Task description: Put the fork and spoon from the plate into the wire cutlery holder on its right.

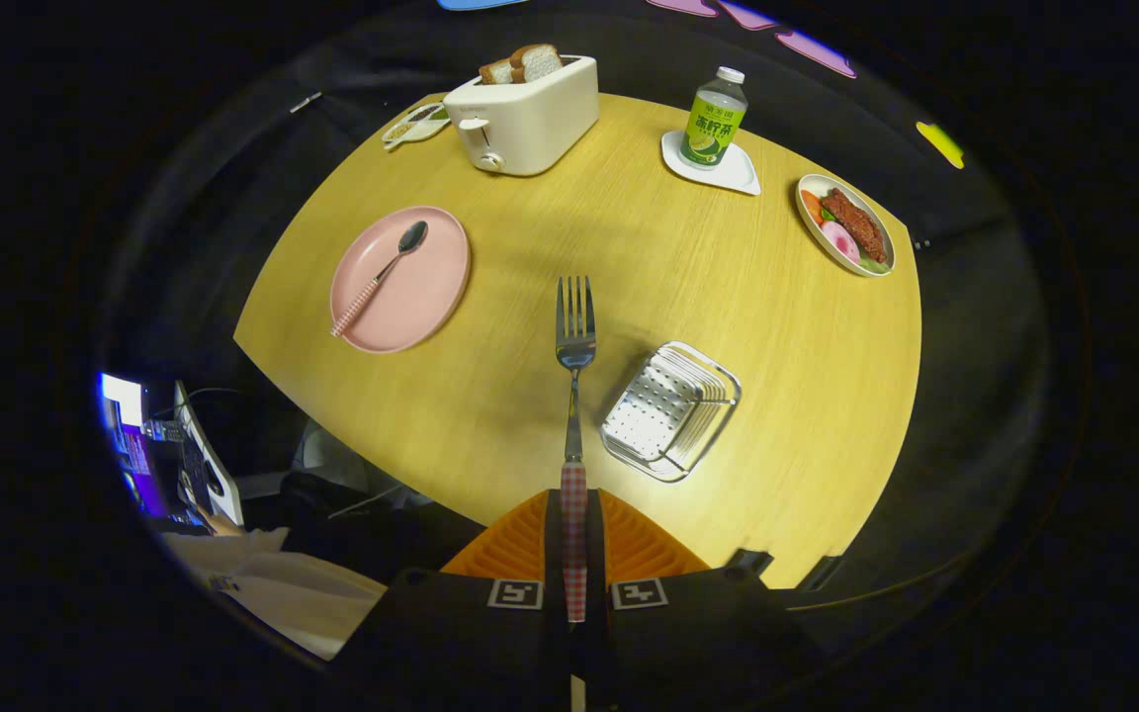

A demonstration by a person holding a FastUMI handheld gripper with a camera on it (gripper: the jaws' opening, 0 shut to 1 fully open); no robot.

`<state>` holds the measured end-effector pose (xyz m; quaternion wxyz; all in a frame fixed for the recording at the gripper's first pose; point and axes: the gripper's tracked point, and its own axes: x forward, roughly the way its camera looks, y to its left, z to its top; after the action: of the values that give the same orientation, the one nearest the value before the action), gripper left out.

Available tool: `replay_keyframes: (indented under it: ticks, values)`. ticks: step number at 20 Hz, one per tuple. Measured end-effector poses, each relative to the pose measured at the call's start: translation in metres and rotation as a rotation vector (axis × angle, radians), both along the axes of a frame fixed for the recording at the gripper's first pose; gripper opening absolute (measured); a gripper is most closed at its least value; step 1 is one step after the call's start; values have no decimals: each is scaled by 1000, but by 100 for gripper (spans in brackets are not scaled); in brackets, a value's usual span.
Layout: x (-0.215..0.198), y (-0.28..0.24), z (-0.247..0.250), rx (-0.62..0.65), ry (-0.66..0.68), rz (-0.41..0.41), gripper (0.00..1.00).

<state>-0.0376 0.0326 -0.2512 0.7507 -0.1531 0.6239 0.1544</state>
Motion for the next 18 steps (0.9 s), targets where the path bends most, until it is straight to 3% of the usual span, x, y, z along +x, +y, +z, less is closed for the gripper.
replay_keyframes:
  ticks: [9,18]
  values:
    - [-7,-67,-10,-140,200,129,10]
    - [11,-76,-39,-189,372,102,10]
